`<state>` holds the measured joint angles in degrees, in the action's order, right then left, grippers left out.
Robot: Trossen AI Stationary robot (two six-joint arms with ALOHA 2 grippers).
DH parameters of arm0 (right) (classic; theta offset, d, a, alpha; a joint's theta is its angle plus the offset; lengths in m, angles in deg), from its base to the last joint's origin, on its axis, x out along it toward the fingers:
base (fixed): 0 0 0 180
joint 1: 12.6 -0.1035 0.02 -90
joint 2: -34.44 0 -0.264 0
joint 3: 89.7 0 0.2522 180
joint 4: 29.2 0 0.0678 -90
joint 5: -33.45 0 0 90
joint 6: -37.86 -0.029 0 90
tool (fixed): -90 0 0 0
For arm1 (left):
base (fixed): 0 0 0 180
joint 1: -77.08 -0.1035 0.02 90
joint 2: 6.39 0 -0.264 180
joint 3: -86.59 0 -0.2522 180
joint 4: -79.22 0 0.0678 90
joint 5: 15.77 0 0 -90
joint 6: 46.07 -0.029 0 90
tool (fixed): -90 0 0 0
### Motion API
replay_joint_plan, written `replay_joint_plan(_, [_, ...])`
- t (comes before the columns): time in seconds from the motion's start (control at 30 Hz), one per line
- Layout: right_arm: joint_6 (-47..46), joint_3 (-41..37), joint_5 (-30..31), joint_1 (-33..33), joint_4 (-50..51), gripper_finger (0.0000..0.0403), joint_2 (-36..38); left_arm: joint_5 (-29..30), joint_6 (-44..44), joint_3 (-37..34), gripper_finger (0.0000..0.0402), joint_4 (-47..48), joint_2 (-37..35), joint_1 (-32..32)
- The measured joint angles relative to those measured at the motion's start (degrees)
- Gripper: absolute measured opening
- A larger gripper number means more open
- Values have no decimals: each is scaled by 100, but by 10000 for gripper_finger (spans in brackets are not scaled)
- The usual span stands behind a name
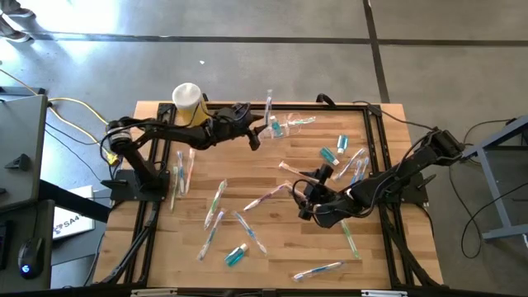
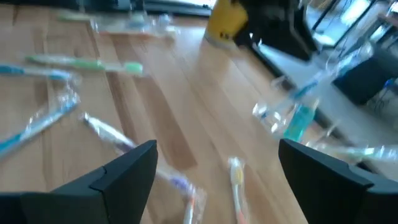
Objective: Pick & Place toothbrushing station
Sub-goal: Put the blue mouthwash bottle into the transparent organizer
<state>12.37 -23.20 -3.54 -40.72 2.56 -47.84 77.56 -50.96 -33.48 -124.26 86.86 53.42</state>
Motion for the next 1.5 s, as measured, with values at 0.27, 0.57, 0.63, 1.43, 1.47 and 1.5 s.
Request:
replay_joint_plan(0.27, [-1725, 0, -1285, 91, 1580, 327, 0, 20, -527, 2, 171, 1738, -1025, 705])
replay_joint_plan(0.57, [-2084, 2, -2659, 197, 1936, 327, -61, 6, -90, 2, 171, 3164, -1360, 1232])
replay_joint_plan(0.63, [-2110, 2, -2752, 186, 2127, 327, -76, 3, -67, 2, 171, 3246, -1359, 1323])
replay_joint_plan(1.43, [-2865, -711, -3151, 2799, 4121, 327, -64, 6, -30, 2, 171, 3393, -1359, 1545])
replay_joint_plan(1.47, [-2738, -731, -3198, 2929, 4037, 327, -66, 6, -30, 2, 171, 3394, -1359, 1545])
replay_joint_plan(1.5, [-2623, -757, -3237, 3057, 3919, 327, -65, 6, -30, 2, 171, 3391, -1359, 1545])
